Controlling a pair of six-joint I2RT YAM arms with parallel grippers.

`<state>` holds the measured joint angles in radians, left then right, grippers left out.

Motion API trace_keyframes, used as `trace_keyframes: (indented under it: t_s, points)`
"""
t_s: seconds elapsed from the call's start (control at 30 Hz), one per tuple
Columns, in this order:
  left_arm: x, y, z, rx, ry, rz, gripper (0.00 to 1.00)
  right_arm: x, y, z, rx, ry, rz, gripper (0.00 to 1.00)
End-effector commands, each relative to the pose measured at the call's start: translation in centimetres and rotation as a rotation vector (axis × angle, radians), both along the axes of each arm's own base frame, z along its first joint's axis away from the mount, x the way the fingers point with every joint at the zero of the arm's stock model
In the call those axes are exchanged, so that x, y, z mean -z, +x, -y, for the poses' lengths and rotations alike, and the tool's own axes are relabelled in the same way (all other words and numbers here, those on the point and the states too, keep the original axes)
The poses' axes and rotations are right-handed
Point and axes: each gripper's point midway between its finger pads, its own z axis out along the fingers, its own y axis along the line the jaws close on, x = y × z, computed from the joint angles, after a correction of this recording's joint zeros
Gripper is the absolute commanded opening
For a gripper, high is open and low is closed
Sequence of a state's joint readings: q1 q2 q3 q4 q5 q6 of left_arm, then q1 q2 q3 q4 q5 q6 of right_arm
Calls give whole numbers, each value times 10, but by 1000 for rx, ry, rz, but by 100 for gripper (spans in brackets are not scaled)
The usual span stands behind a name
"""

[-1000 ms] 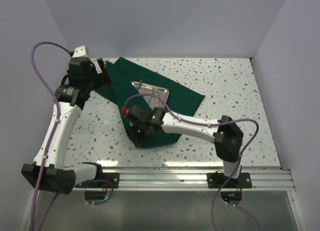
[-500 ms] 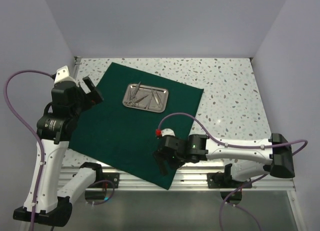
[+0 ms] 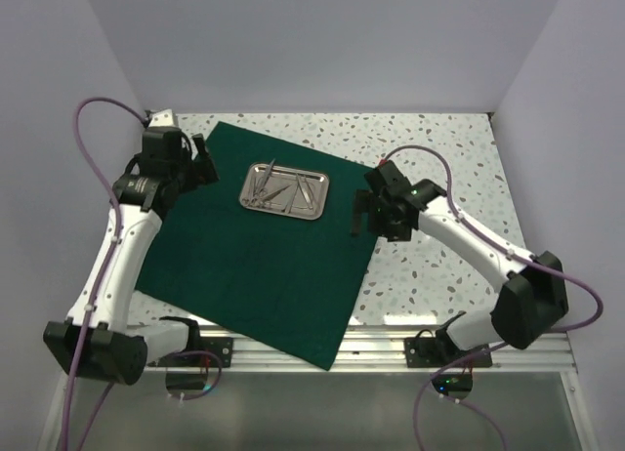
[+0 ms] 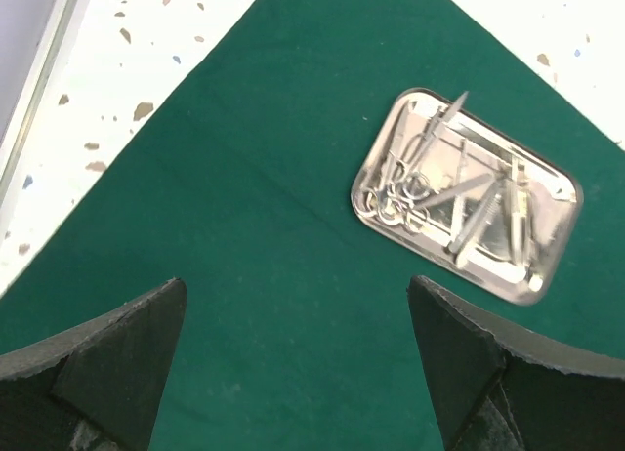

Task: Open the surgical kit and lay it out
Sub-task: Open the surgical kit at the center of the board, then adjust the surgical kit at the center of the board.

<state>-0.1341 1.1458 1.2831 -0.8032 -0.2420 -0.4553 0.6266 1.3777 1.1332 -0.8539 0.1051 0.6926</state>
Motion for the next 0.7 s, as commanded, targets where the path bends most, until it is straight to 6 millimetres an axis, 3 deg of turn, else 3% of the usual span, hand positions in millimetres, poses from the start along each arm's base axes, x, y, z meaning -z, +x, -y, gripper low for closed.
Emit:
trace_keyframes:
  t_s: [0.0, 0.03, 0.07, 0.1, 0.17, 0.23, 0.27, 0.33, 0.4, 0.47, 0.5, 0.57, 0.63, 0.67]
  points:
    - [-7, 50, -6, 36, 60, 68, 100, 2, 41, 17, 32, -70, -5, 95]
    - [-9, 60, -11, 42, 54, 75, 99, -2, 54, 20, 59, -70, 4, 94]
    - [1, 76, -15, 41, 48, 62, 99, 0, 66, 30, 104, -72, 0, 94]
    - [4, 83, -19, 39, 39, 62, 99, 11, 74, 35, 125, -93, -28, 94]
    - [20, 104, -39, 20, 2, 55, 100, 12, 94, 46, 183, -92, -29, 93]
    - [33, 114, -49, 0, -18, 33, 99, 26, 111, 56, 230, -107, -63, 91]
    - [58, 119, -49, -8, -28, -44, 99, 32, 116, 60, 243, -115, -82, 89]
    - [78, 131, -42, 10, -75, -86, 100, 43, 132, 68, 274, -135, -101, 87]
    - [86, 135, -38, 11, -103, -99, 99, 41, 152, 68, 287, -130, -73, 81]
    - [96, 137, -34, 22, -127, -129, 99, 58, 164, 69, 282, -151, -103, 73]
    - [96, 139, -33, 26, -132, -130, 99, 53, 177, 65, 281, -147, -81, 70]
    - [100, 140, -32, 26, -138, -140, 99, 72, 183, 68, 276, -185, -124, 61]
    - [102, 141, -32, 27, -140, -146, 100, 72, 196, 68, 274, -190, -111, 56]
    - [104, 141, -32, 29, -141, -152, 99, 85, 198, 69, 269, -206, -131, 52]
